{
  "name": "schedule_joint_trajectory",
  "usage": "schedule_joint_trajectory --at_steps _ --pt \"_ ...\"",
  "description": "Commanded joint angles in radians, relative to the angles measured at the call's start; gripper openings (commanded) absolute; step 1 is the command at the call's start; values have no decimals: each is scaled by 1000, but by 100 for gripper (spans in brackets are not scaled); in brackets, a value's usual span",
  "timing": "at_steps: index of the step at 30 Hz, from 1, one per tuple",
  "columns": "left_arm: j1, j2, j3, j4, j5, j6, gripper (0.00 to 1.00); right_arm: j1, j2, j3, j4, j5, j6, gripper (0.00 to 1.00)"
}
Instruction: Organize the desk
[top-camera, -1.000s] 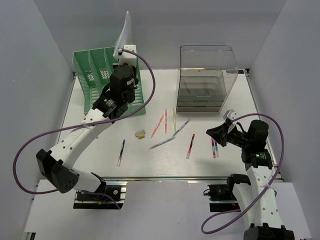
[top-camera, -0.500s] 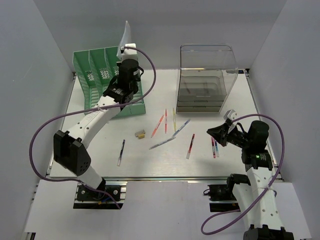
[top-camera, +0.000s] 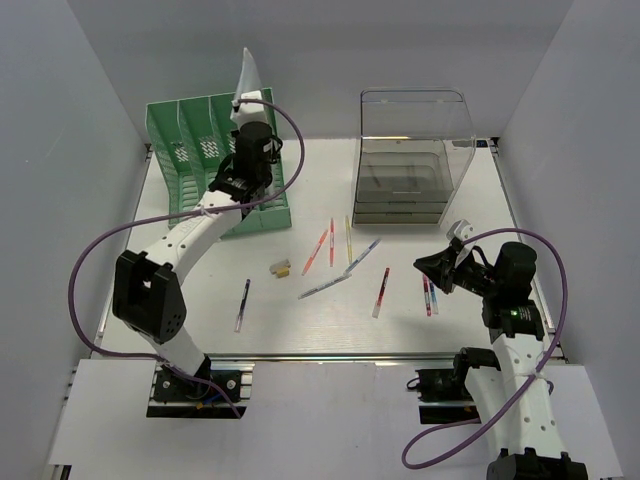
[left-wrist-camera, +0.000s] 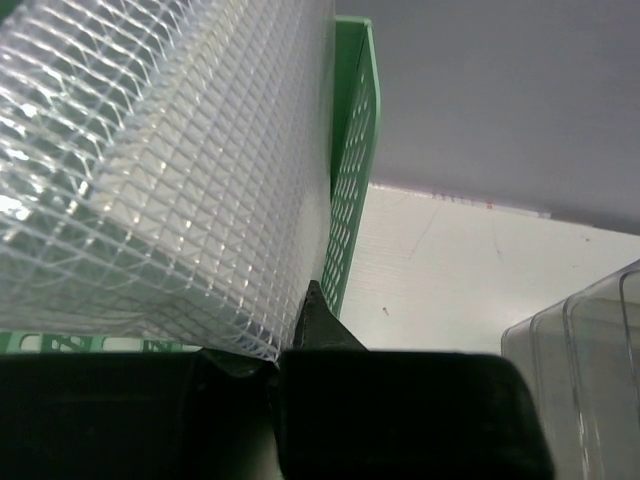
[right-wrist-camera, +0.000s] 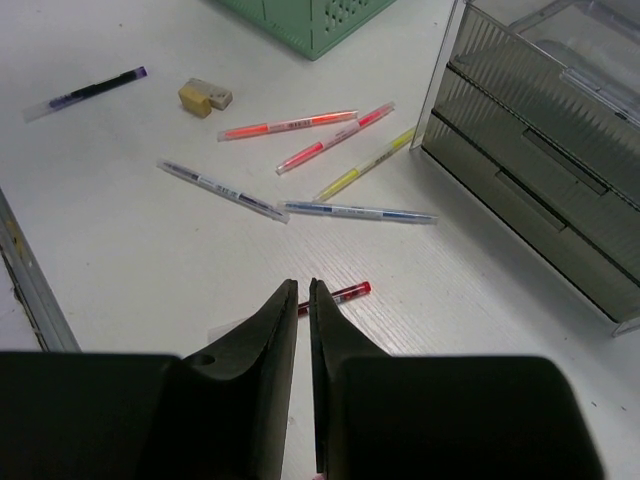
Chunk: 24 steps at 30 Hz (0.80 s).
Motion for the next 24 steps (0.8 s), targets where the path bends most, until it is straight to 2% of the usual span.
schedule_joint_trajectory --at_steps 1,3,10,14,17,21,24 --pt "0 -32 -34 99 25 -34 0 -7 1 -5 35 1 -12 16" --pt "0 -37 -51 93 30 -34 0 -5 3 -6 37 0 -13 16" --pt "0 -75 -117 76 30 -27 53 -11 9 -11 37 -8 -18 29" --pt "0 -95 -111 55 53 -27 70 -20 14 -12 37 -20 -18 37" --pt "0 -126 -77 0 70 -33 77 -27 17 -9 35 -26 -17 46" --pt "0 -228 -73 -68 97 -40 80 -34 41 21 40 4 43 58" --pt "0 -348 -102 -109 146 -53 81 -37 118 95 -3 -3 91 61"
